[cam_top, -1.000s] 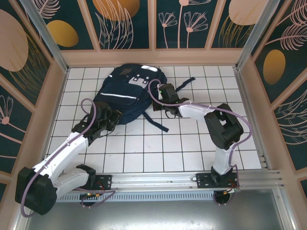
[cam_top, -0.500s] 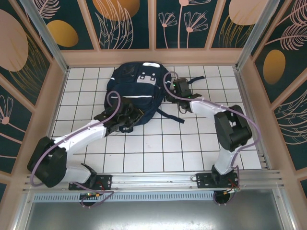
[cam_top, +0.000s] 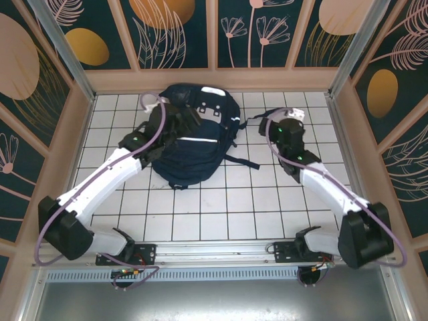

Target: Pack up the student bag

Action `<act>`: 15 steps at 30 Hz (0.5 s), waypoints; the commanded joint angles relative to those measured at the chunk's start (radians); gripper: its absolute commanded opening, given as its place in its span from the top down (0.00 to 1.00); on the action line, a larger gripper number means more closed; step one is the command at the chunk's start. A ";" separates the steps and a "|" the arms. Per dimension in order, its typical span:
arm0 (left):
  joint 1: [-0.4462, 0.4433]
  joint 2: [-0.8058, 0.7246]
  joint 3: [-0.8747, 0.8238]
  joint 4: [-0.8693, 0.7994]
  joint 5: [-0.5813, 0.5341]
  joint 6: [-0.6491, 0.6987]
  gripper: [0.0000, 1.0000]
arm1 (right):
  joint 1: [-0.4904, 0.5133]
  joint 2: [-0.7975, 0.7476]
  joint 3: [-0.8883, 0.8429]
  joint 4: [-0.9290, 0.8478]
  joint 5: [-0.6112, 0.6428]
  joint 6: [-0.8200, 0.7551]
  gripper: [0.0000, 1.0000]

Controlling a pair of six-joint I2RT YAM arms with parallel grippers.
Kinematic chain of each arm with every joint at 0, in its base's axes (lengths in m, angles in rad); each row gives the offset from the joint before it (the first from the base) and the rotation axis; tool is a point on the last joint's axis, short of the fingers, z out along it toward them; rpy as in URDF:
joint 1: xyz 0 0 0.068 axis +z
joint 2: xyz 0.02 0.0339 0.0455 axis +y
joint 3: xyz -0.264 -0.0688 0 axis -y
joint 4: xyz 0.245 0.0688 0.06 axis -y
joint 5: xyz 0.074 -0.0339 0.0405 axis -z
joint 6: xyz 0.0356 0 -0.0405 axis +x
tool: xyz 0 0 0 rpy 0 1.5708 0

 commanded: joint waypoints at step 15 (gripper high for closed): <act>0.385 -0.093 -0.751 0.831 -0.397 0.577 0.02 | -0.221 0.082 -0.393 0.576 0.110 -0.255 0.01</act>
